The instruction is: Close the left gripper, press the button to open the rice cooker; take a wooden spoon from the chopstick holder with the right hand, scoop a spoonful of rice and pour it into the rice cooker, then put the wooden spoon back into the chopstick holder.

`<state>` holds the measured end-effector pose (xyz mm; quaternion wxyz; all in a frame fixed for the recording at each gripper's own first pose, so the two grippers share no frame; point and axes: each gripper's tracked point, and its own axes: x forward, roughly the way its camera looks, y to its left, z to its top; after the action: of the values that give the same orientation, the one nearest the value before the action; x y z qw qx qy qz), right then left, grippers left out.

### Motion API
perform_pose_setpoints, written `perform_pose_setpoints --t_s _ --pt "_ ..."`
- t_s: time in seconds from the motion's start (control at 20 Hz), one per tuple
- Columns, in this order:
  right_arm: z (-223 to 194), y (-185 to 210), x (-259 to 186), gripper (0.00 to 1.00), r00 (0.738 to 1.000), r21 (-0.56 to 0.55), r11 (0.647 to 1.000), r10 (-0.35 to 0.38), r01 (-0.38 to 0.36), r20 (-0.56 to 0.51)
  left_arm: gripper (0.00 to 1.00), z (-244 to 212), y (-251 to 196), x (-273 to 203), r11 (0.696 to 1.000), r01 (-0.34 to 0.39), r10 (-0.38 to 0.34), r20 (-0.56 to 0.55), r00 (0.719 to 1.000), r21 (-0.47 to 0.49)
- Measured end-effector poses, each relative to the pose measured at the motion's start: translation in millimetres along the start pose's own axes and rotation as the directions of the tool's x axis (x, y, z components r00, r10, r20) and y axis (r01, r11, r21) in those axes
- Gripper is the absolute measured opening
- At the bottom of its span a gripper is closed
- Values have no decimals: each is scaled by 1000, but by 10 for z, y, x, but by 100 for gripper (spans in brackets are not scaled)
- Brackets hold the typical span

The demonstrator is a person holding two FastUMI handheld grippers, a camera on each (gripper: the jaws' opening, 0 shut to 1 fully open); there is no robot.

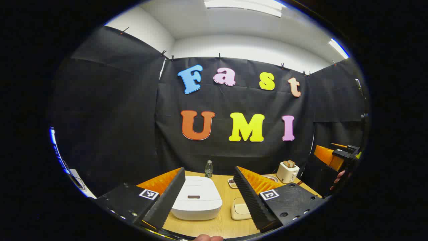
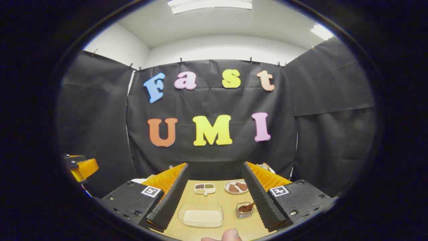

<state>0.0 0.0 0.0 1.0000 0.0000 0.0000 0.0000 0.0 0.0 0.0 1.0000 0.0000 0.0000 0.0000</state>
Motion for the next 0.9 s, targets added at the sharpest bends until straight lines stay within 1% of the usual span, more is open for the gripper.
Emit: perform_pose_setpoints --t_s 0.2,0.6,0.9 --pt "29 26 9 100 1000 0 1000 4 -4 6 94 -17 -36 11 1000 8 -8 0 1000 -11" --pt "-25 -42 21 100 1000 1 1000 -6 6 -10 94 -52 85 14 999 -35 35 1 999 12" --pt "-69 -134 0 100 999 -6 1000 -18 18 -26 94 -136 59 14 999 -39 39 -7 999 7"
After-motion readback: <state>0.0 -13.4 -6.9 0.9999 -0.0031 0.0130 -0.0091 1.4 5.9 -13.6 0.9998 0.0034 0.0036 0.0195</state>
